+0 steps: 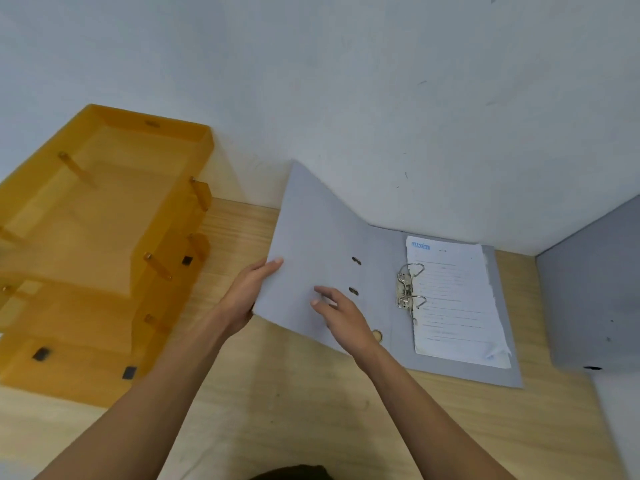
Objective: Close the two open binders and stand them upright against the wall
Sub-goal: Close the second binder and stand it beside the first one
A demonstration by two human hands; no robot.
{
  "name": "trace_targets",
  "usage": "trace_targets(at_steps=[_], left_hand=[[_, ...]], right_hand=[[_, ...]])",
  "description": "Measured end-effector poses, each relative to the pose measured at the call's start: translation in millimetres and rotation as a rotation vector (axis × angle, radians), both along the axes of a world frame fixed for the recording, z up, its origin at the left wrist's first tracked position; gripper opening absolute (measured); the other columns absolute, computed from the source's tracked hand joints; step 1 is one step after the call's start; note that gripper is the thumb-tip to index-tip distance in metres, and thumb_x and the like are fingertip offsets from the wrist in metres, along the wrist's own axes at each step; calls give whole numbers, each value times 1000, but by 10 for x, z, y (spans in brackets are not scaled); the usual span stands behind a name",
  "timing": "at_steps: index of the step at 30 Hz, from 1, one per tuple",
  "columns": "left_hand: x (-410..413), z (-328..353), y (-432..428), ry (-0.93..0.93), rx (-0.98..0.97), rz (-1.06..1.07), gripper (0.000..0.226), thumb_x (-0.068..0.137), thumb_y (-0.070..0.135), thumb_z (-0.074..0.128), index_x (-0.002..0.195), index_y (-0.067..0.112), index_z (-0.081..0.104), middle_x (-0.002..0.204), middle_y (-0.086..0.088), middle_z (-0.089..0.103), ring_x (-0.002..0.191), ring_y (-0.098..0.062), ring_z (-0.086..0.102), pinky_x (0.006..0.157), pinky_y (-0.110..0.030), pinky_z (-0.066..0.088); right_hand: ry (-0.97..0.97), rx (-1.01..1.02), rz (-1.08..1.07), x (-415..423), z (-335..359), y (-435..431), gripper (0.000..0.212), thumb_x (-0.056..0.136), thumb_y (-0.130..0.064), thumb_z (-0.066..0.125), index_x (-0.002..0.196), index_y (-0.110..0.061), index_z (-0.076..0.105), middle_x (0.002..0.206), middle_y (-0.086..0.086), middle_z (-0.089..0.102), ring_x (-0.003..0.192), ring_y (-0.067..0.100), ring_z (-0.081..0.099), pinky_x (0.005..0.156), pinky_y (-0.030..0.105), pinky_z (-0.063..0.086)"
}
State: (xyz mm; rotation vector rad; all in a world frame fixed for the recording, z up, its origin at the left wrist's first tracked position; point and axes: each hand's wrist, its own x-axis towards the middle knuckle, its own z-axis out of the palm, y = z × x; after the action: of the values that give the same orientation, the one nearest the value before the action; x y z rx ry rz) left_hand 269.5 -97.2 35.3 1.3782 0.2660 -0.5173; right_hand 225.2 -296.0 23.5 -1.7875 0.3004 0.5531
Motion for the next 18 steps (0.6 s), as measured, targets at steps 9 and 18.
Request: trace_targets(at_steps=[9,18], left_hand=[[-151,405,-1140,-37,-227,-101,65,102,63,26,136,22,63,132,-7,72,123,-23,67,100,-38,54],[-349,163,-2163,-87,147,-409,73,98,67,35,160,46,2,171,14,9,157,-19,16,125,-52,16]], right_hand=[[-157,195,-62,-228,727,-413,53,92,-51,60,142,-36,51,142,-18,54,125,-3,53,108,36,47],[-226,-10,-208,-477,883,-1465,62,85,-33,72,142,-34,47,126,-15,61,114,9,63,80,20,53]])
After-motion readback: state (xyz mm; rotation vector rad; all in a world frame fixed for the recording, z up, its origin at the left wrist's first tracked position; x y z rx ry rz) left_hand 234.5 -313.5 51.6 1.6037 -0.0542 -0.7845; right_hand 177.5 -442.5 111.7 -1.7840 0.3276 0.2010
